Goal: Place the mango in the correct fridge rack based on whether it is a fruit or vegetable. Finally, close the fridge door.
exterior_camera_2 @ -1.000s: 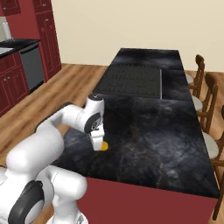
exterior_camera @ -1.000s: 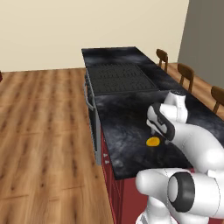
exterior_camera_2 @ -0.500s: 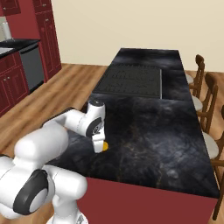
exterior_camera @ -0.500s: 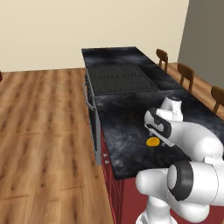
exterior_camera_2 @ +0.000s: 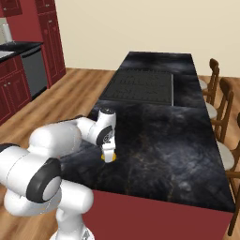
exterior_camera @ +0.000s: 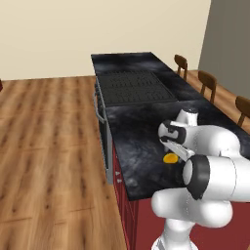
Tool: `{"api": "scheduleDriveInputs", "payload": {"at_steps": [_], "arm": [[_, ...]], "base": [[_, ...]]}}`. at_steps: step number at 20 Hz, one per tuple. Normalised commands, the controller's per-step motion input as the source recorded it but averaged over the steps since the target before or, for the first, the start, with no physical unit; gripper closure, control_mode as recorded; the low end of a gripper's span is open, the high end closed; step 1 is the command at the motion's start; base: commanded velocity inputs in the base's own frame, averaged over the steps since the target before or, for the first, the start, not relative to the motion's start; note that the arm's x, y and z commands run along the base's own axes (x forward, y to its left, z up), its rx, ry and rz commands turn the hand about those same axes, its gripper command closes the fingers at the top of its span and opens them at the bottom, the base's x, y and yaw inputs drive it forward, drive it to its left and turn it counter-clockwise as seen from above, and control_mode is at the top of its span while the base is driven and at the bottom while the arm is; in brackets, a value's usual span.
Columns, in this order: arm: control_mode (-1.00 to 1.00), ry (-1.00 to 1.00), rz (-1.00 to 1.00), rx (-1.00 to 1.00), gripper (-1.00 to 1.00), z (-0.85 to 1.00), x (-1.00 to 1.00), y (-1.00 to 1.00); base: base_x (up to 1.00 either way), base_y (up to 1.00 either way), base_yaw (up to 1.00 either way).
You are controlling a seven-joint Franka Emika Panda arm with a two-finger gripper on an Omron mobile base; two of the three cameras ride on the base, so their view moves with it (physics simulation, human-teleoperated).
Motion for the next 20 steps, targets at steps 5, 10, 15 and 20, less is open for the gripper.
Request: {"api": "scheduleDriveInputs", "payload": {"at_steps": [5, 10, 15, 20], "arm": [[-1.00, 0.08, 0.00, 0.00, -1.00, -0.17, 0.28, -0.10], [-1.00, 0.04, 0.00, 0.00, -1.00, -0.26, 0.13, -0.03], [-1.00, 0.01, -0.01, 0.00, -1.00, -0.36, 0.01, 0.00], [-1.00, 0.00, 0.00, 0.00, -1.00, -0.28, 0.00, 0.00]], "base": [[0.00, 0.00, 0.00], [0.00, 0.00, 0.00], [0.00, 0.00, 0.00], [0.00, 0.00, 0.00]]}}
